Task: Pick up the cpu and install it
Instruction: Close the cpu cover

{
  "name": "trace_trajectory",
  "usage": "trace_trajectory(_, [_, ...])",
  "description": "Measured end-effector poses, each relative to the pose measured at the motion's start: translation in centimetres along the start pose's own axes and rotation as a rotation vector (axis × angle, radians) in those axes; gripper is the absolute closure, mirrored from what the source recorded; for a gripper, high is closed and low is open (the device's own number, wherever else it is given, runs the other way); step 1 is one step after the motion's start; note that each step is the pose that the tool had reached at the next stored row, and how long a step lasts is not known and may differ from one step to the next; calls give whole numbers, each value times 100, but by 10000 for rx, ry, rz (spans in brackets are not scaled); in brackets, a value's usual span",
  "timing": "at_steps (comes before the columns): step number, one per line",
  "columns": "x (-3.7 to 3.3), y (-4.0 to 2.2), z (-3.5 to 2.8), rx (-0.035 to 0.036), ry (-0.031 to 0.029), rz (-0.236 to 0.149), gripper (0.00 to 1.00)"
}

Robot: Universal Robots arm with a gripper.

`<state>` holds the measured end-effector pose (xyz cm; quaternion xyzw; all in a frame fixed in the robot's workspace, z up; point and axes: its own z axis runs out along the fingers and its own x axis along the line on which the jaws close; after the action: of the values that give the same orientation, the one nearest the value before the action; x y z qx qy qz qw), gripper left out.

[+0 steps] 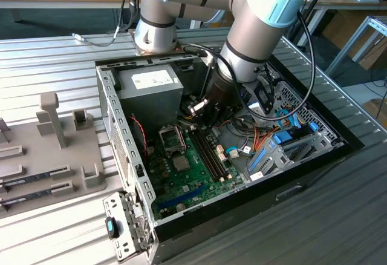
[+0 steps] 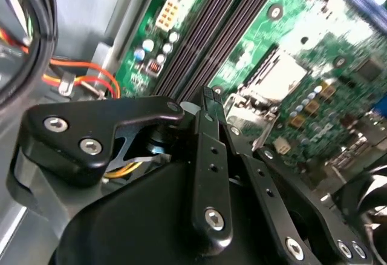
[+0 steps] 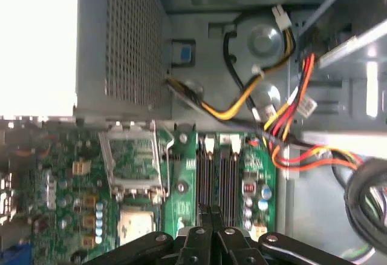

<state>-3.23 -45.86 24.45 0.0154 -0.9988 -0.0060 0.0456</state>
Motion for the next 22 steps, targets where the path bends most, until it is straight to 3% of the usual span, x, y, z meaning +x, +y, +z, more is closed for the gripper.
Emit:
trace_trajectory(2, [6,30,26,-134,-4,-12,89])
trace_trajectory(5, [20,65,68,-205,-6,-20,89])
trace_trajectory(6, [25,89,87,-288,-9,-27,89])
trace_trajectory(7, [25,91,93,-443,-14,-42,89])
trace_trajectory(10, [26,91,94,-1035,-29,-128,89])
trace_trajectory(13, [25,91,94,-1530,-38,-291,89])
trace_trajectory(14, [25,92,96,-1580,1,-753,89])
trace_trajectory(16, [25,91,102,-1579,62,-1424,89])
trace_trajectory(20, [24,91,111,-1635,123,-2176,89])
trace_trajectory(22, [23,91,125,-1634,175,-2734,89])
